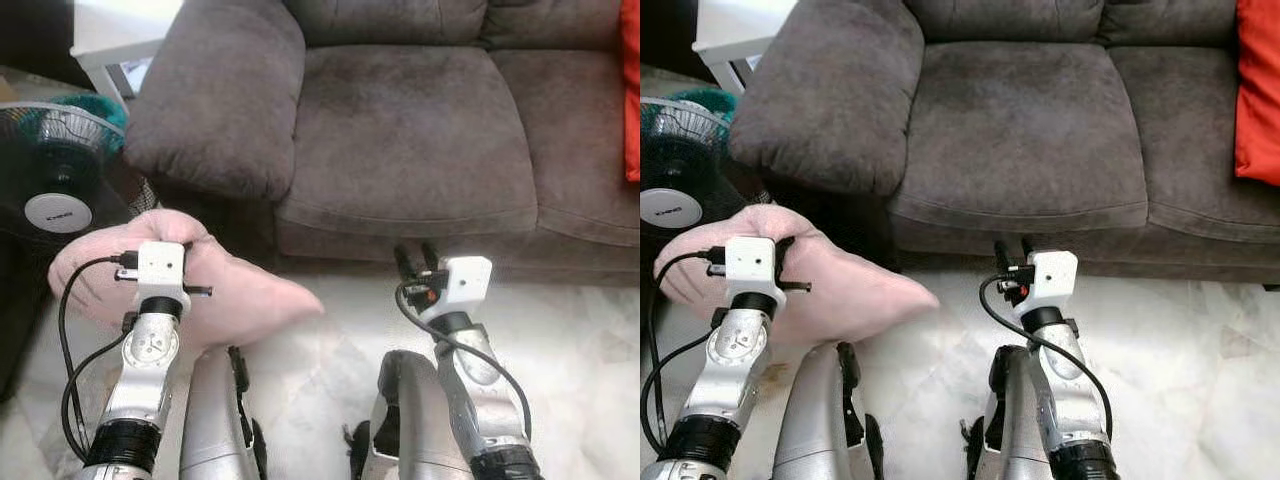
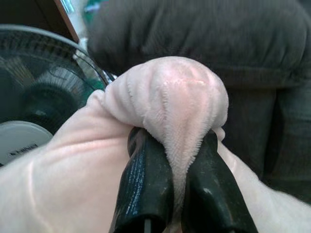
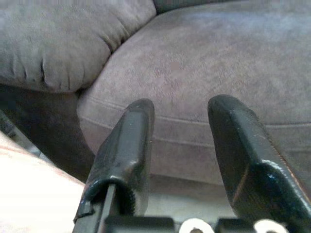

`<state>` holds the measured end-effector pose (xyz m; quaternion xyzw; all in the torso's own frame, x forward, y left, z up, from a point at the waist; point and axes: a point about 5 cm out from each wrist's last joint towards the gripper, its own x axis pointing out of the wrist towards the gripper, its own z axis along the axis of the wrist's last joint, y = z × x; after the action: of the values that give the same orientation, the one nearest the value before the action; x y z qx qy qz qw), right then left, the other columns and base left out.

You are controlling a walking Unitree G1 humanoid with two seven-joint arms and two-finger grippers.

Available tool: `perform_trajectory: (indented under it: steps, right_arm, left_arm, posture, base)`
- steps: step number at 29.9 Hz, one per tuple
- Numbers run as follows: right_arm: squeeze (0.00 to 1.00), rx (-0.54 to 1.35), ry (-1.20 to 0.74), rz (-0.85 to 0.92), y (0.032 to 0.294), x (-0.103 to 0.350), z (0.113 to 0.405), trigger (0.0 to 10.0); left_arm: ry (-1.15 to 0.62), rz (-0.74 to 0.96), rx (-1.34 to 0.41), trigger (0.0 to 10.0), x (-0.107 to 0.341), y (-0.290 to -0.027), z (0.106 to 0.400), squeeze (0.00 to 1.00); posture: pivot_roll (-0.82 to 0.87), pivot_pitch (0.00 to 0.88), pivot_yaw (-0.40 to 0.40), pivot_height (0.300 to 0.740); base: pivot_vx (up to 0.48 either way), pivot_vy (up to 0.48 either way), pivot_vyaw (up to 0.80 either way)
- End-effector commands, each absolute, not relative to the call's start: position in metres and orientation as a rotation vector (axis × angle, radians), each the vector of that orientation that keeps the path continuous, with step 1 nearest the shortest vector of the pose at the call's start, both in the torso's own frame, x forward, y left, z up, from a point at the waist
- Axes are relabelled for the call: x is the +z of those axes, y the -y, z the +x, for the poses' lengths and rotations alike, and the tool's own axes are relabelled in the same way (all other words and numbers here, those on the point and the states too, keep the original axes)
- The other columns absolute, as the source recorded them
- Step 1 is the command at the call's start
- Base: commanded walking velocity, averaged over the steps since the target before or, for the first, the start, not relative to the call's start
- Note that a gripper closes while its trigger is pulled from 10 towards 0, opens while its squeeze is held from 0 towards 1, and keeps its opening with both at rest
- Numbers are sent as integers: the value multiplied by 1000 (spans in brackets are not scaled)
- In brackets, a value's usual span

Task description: Move the pillow to the sofa from floor

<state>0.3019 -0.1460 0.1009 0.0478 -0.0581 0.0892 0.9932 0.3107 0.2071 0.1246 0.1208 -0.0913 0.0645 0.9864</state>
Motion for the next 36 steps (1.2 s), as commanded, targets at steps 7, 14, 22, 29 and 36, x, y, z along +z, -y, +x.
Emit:
perform_trajectory:
  steps: [7, 14, 22, 29, 36]
  right_arm:
    - [0, 151, 121, 107, 150, 99, 301, 10000]
    - [0, 152, 116, 105, 150, 95, 297, 10000]
    - [0, 144, 118, 108, 152, 95, 296, 10000]
    - [0, 146, 118, 111, 150, 95, 296, 10000]
    - [0, 148, 118, 116, 148, 96, 297, 10000]
  left_arm:
    - [235, 262, 97, 10000, 132, -200, 306, 0]
    - [225, 257, 85, 10000, 131, -194, 305, 0]
    - [215, 254, 84, 10000, 129, -195, 304, 0]
    - [208, 253, 96, 10000, 129, -196, 301, 0]
    - [204, 257, 100, 10000, 130, -198, 301, 0]
  posture:
    - [146, 69, 3, 519]
    - [138, 72, 4, 519]
    - [141, 97, 0, 519]
    - [152, 117, -5, 523]
    - [154, 122, -4, 553]
  base:
    - [0, 0, 0]
    - [0, 0, 0]
    - [0, 0, 0]
    - [0, 0, 0]
    - [0, 0, 0]
